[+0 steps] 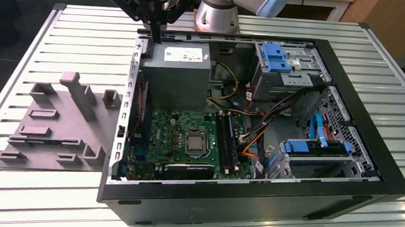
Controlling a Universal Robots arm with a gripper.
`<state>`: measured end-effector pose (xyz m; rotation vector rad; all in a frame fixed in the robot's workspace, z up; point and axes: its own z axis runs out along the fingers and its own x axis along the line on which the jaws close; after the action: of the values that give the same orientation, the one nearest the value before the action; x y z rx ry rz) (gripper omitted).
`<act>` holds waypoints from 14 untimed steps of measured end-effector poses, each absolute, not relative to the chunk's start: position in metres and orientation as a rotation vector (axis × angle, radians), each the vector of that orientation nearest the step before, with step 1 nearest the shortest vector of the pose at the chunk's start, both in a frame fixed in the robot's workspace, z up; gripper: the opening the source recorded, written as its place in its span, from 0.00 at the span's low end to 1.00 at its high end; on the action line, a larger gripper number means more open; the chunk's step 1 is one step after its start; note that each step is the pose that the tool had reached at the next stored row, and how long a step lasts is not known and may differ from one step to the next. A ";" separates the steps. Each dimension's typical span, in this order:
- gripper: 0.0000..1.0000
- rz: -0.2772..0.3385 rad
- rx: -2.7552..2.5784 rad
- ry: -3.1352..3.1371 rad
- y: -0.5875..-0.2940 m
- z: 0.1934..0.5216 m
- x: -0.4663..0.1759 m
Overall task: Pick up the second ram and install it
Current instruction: 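Reach for the second ram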
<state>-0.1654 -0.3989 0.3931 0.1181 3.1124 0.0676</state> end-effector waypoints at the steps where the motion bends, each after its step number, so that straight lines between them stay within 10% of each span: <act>1: 0.11 0.068 0.118 3.112 -0.399 0.393 -0.166; 14: 0.11 0.068 0.118 3.112 -0.399 0.393 -0.170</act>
<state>-0.1696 -0.3989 0.3931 0.1180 3.1124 0.0677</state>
